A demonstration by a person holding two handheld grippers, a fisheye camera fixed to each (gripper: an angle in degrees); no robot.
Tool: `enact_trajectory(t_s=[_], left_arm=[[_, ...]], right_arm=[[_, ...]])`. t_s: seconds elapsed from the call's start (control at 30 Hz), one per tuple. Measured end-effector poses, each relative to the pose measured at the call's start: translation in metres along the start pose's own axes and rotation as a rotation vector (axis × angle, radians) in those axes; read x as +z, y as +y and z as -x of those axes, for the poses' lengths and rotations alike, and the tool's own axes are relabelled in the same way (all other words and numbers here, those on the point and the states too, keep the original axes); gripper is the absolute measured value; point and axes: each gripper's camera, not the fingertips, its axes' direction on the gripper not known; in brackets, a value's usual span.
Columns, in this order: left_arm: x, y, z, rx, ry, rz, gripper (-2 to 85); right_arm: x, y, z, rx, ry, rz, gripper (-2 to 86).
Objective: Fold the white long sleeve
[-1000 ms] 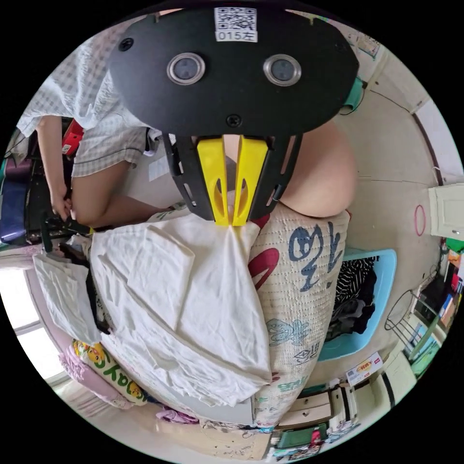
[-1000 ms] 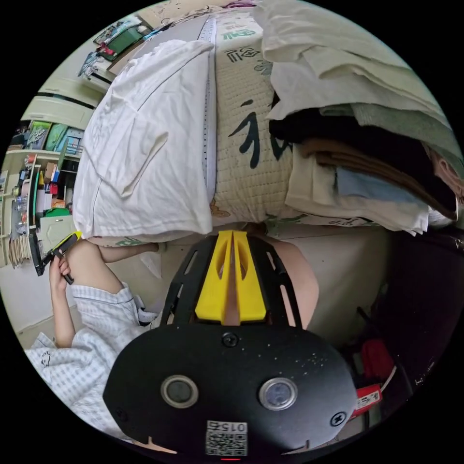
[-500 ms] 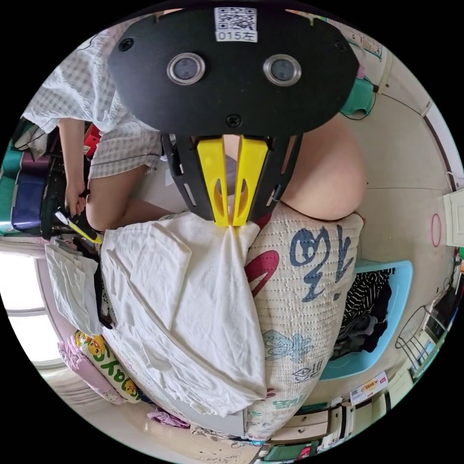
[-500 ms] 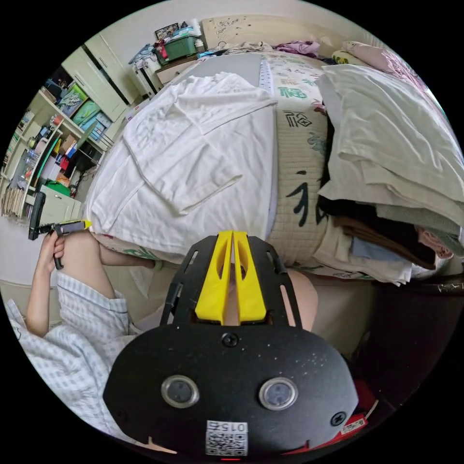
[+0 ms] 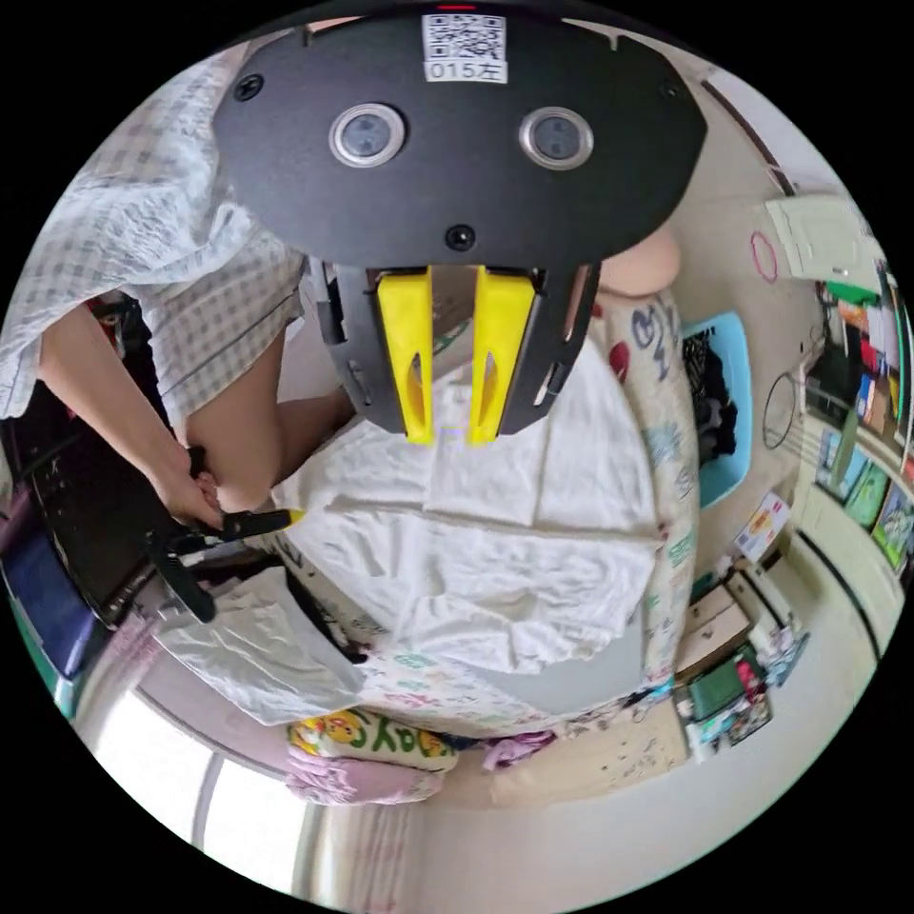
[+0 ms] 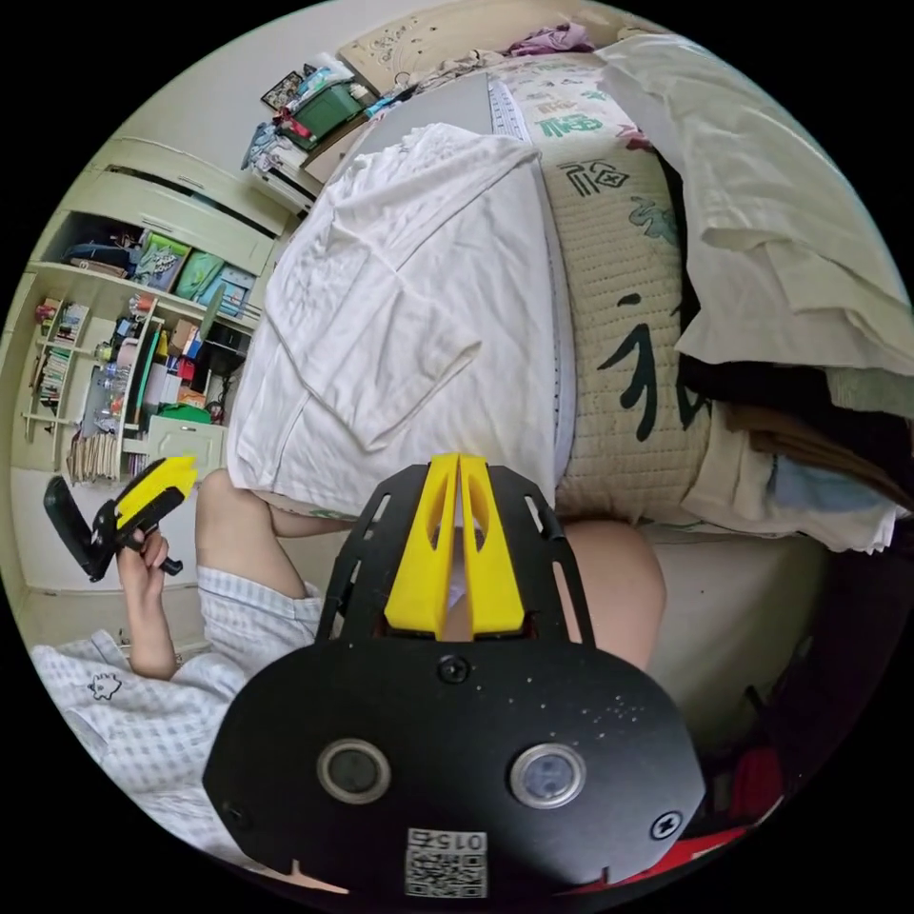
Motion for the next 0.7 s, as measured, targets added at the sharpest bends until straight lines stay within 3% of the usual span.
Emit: enact_trajectory(t_s=[0.3,0.4,0.7], left_arm=[[0.104,-0.105,-0.079,0.204,0.080,0.110,9.1],[0.136,-0.111,-0.082,0.196,0.064,0.193,8.8],[0.138,-0.096,-0.065,0.167,0.035,0.140,5.3]], right_arm=[[0.021,-0.008,-0.015,-0.002,-0.004,0.096,-0.5],[0.030,-0.012,-0.016,0.002,0.006,0.116,-0.5],[0.049,-0.011,-0.020,0.004,-0.016,0.140,-0.6]])
